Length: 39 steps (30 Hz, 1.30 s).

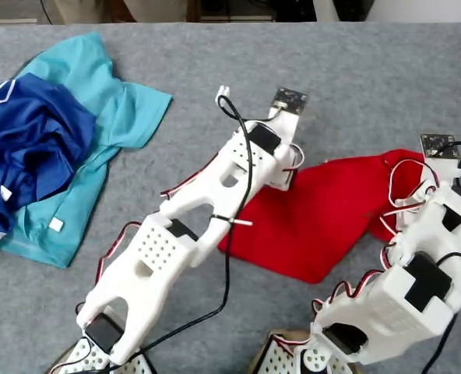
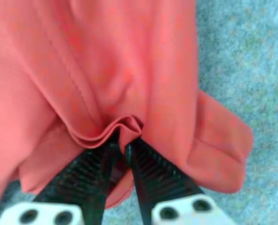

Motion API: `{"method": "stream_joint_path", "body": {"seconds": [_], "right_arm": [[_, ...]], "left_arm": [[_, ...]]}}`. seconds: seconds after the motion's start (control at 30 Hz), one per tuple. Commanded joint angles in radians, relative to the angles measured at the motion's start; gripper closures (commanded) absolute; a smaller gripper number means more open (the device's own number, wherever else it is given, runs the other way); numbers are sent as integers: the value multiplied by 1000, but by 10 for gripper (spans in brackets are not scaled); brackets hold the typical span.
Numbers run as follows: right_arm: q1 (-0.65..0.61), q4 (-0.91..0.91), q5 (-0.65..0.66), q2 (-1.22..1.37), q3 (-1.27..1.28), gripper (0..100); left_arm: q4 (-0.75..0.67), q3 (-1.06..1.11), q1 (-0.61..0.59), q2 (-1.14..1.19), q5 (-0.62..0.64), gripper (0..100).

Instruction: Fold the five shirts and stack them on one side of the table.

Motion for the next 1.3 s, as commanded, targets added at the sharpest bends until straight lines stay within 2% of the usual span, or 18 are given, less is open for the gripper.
{"method": "stream_joint_path", "body": {"seconds": [0.0,0.53,0.87,1.07,1.17,1.27], "right_arm": [[-7,-17,-8,-31,2,990],[-21,-17,-5,-31,2,990],[-21,-17,-5,-31,2,990],[-21,-17,-5,-31,2,990],[-21,-17,-5,-31,2,990],[-21,-17,-5,-31,2,990]], "left_arm": [[21,-75,34,-12,11,822],[18,-83,81,-12,11,822],[14,-84,169,-22,3,822],[14,-84,167,-16,3,823],[15,-103,161,-22,2,883],[23,-157,160,-13,-51,952]]}}
